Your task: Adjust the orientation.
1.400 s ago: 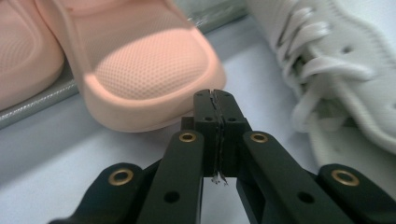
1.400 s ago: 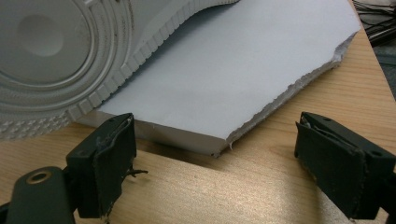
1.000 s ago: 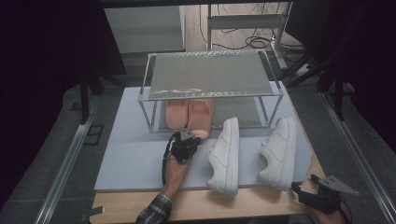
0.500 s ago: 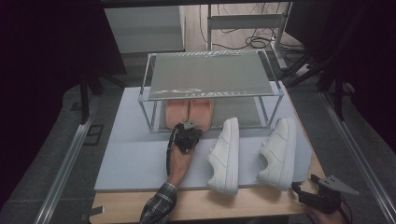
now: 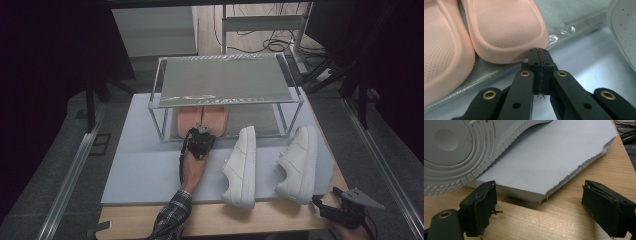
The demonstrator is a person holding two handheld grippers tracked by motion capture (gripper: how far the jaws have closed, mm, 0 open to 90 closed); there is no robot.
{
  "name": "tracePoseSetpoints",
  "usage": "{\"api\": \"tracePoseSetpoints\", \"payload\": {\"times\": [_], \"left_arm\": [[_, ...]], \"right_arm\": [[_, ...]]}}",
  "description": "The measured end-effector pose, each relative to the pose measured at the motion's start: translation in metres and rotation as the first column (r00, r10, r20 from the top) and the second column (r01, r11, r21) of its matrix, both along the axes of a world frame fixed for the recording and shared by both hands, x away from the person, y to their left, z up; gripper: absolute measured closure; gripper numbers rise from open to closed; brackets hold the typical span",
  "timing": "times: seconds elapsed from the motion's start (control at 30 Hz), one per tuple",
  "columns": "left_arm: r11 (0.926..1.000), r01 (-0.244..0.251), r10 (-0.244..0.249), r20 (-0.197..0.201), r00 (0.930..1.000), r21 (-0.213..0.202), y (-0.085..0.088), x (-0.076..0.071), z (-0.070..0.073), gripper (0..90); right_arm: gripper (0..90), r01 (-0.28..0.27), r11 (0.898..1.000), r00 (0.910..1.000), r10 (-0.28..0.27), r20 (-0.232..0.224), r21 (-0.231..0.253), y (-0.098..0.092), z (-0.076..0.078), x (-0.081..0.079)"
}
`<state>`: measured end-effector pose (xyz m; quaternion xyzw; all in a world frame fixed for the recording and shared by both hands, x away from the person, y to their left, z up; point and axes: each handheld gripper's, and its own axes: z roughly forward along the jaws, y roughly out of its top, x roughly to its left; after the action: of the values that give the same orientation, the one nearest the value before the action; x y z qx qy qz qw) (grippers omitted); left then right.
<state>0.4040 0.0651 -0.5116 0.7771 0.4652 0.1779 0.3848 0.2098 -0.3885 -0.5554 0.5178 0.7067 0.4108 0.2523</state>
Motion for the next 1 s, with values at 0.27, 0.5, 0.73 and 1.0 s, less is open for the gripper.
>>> {"api": "tracePoseSetpoints", "payload": {"times": [0.27,0.5,0.73,1.0], "left_arm": [[0.9996,0.025,-0.025,0.008,0.9997,-0.014,0.007,-0.01,0.006,85.7],[0.9989,0.044,-0.043,0.024,0.9988,-0.018,0.01,-0.02,0.011,75.0],[0.9981,0.061,-0.061,0.033,0.9976,0.006,0.016,-0.03,0.016,59.5],[0.9961,0.074,-0.077,0.063,0.995,0.048,0.024,-0.041,0.018,38.0]], "right_arm": [[12.6,0.0,1.0,1.0,0.0,0.0,0.0,0.0,0.0,0.0],[12.7,0.001,1.0,1.0,-0.001,0.001,-0.002,0.0,0.0,0.0],[12.7,0.002,1.0,1.0,-0.002,0.001,-0.002,0.0,0.0,0.0],[12.8,0.003,1.0,1.0,-0.003,0.003,-0.001,0.001,0.0,0.0]]}}
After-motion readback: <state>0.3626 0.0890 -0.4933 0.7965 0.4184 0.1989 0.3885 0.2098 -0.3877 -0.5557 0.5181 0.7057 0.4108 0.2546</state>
